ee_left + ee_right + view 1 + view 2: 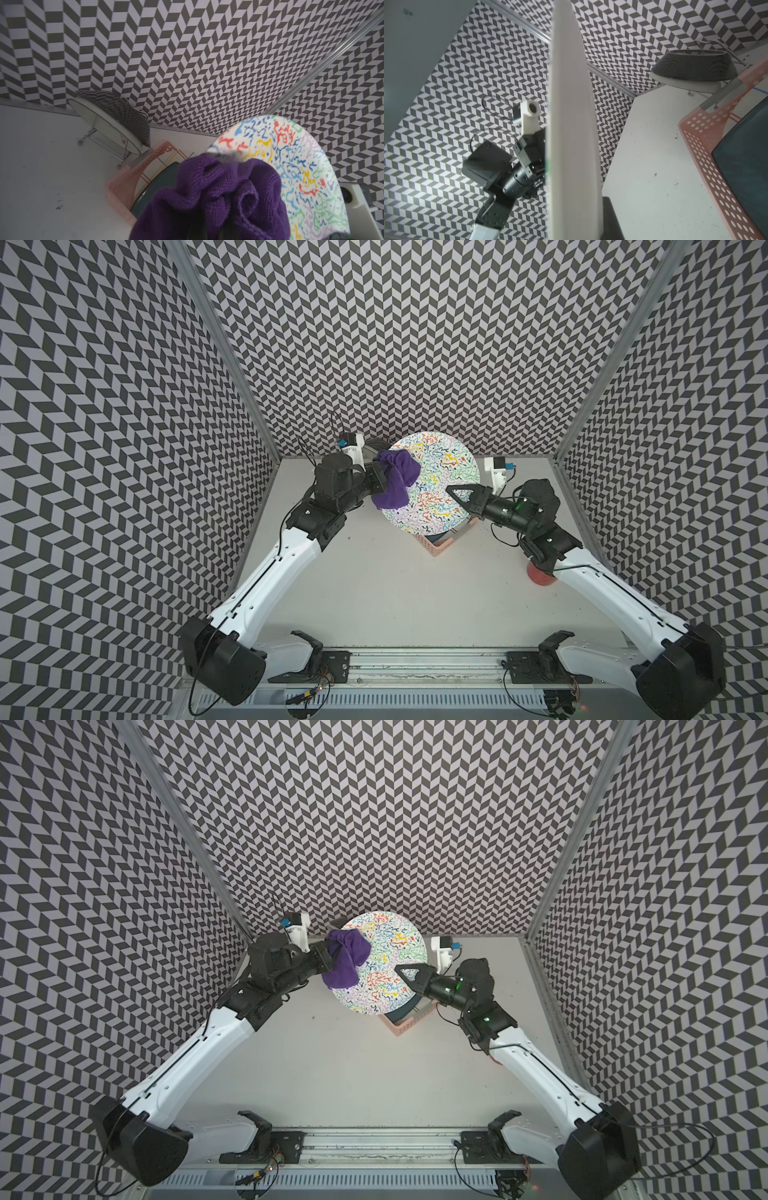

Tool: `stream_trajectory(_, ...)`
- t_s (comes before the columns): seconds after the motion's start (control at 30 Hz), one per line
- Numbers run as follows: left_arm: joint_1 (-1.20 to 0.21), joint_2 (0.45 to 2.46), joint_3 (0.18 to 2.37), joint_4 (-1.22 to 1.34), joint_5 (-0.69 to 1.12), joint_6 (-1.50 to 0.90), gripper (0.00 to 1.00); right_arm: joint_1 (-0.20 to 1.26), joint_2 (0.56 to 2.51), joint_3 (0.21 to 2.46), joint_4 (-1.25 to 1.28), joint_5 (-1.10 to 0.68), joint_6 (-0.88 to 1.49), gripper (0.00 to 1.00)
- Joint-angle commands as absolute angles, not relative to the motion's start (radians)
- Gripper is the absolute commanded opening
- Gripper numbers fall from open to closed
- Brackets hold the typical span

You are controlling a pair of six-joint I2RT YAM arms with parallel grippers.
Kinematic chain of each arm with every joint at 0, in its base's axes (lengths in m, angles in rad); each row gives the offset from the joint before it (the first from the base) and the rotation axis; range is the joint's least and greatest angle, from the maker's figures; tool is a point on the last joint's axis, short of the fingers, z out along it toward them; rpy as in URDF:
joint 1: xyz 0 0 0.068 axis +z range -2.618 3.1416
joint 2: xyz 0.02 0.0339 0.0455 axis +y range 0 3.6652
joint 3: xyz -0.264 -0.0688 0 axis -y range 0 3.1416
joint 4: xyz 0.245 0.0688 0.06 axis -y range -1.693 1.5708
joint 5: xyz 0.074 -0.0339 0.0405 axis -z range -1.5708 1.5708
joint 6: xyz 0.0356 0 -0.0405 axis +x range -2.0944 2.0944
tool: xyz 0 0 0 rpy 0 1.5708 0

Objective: Wipe the wet plate dry
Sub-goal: Wipe the plate with towel.

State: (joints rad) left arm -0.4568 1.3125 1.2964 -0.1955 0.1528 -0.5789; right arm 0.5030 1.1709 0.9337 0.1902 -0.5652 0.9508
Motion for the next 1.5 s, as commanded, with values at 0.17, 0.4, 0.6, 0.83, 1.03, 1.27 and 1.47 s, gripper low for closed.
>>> stream_trajectory(0.17, -0.527, 1.427, 1.317, -0.19, 0.216, -0.434, 0.0, 0.574, 1.15, 1.017, 0.48, -0.67, 0.857, 0.0)
stream_trajectory(0.4, -0.489, 1.395, 1.344, -0.151, 0.242, -0.433, 0.0, 0.65, 1.162, 1.076, 0.287, -0.674, 0.687, 0.0)
stream_trajectory(0.6, -0.676, 1.438, 1.338, -0.187, 0.17, -0.349, 0.0, 0.642, 1.184, 1.126, 0.37, -0.594, 0.751, 0.0)
stream_trajectory(0.83, -0.451, 1.301, 1.206, -0.067, 0.312, -0.499, 0.0, 0.585, 1.226, 1.134, 0.467, -0.538, 0.759, 0.0)
stream_trajectory(1.03, -0.587, 1.405, 1.281, -0.137, 0.293, -0.384, 0.0, 0.648, 1.356, 1.233, 0.492, -0.625, 0.801, 0.0)
stream_trajectory(1.27, -0.412, 1.346, 1.219, -0.042, 0.335, -0.548, 0.0, 0.409, 1.352, 1.172, 0.761, -0.523, 1.138, 0.0)
stream_trajectory(1.47, -0.383, 1.392, 1.184, -0.02, 0.376, -0.572, 0.0, 0.387, 1.367, 1.168, 0.892, -0.655, 1.259, 0.0)
